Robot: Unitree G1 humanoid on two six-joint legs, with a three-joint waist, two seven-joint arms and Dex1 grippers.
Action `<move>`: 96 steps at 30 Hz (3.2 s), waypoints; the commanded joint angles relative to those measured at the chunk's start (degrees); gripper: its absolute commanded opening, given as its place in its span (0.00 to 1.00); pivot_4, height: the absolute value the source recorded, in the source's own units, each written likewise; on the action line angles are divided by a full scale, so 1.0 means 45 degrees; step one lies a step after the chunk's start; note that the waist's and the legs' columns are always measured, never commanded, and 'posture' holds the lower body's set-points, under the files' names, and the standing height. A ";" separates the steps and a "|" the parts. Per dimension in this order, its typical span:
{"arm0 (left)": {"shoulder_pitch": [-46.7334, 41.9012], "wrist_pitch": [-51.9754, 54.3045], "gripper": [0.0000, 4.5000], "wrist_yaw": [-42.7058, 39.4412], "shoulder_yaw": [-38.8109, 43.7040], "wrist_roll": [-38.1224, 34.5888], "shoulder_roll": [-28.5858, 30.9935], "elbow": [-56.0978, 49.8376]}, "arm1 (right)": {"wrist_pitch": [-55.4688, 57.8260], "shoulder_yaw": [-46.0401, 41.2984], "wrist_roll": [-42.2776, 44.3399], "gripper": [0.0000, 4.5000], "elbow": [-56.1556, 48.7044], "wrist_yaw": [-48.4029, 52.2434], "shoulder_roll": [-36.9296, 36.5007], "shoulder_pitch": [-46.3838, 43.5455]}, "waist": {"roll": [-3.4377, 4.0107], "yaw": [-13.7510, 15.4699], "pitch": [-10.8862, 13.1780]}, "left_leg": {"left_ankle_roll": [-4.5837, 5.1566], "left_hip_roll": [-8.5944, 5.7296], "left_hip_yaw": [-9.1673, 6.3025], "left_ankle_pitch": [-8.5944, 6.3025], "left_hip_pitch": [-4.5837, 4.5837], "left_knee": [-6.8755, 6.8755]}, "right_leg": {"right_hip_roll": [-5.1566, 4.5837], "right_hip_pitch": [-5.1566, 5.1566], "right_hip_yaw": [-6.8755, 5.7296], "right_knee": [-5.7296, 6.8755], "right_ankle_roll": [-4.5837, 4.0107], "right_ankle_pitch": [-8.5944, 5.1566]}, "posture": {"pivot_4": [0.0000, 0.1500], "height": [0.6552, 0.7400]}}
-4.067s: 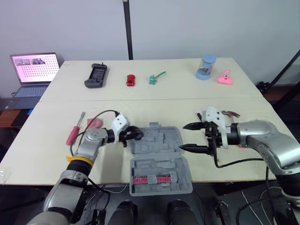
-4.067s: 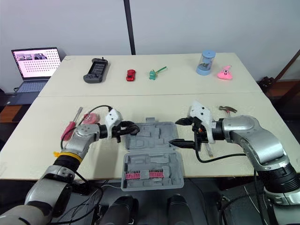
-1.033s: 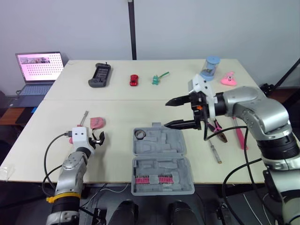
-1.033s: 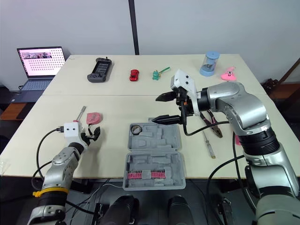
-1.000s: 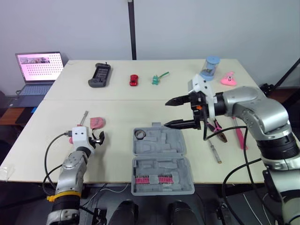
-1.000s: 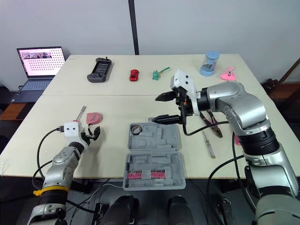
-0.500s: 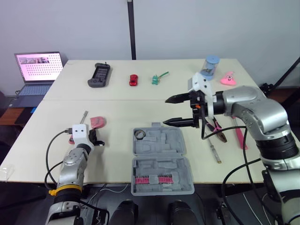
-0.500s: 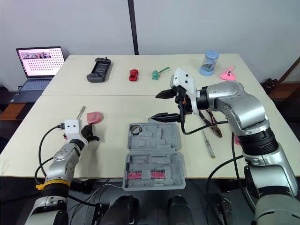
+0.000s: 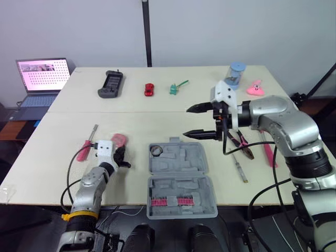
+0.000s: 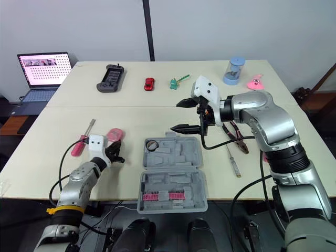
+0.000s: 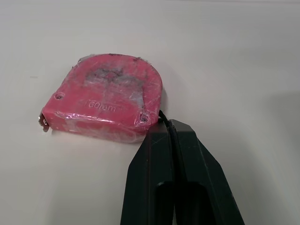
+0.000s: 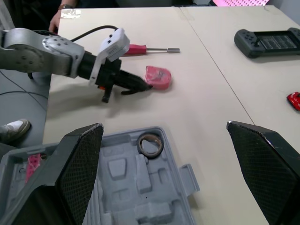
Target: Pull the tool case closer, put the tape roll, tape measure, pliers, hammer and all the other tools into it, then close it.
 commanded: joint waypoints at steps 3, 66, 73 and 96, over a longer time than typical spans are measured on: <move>0.1713 0.1424 0.01 -0.0726 -0.0699 -0.0462 0.0239 -0.3103 | -0.0266 -0.0473 -0.0026 1.00 -0.0353 -0.0141 0.0028 0.0267 | 0.0002 -0.0042 0.0001 | 0.0001 0.0004 -0.0001 0.0000 -0.0001 -0.0002 | -0.0001 -0.0001 0.0001 0.0000 -0.0001 -0.0001 | 1.00 0.24; 0.2897 -0.1146 0.99 -1.0519 0.0005 -0.2042 0.7414 -0.3506 | 0.1035 -0.0822 0.1800 1.00 -0.2990 0.0686 -0.0305 0.2189 | 0.0035 -0.0045 0.0020 | 0.0017 0.0019 -0.0004 -0.0010 -0.0029 -0.0007 | 0.0001 -0.0011 -0.0012 -0.0029 -0.0021 0.0001 | 1.00 0.24; 0.1274 -0.3822 0.99 -1.0762 -0.1624 -0.0267 0.6657 -0.0851 | 0.1718 -0.1144 0.2309 1.00 -0.3732 0.0294 -0.0704 0.2611 | 0.0032 -0.0250 0.0022 | 0.0018 0.0022 -0.0007 -0.0010 -0.0030 -0.0013 | 0.0005 -0.0017 -0.0012 -0.0023 -0.0017 0.0003 | 1.00 0.24; -0.0514 -0.6739 0.67 -1.1752 -0.2308 0.0273 0.6186 0.2602 | 0.1579 -0.1056 0.1719 1.00 -0.3540 -0.0327 -0.1004 0.2819 | 0.0031 -0.0267 0.0022 | 0.0021 0.0019 -0.0004 -0.0008 -0.0030 -0.0008 | 0.0007 -0.0023 -0.0016 -0.0008 -0.0011 0.0005 | 1.00 0.24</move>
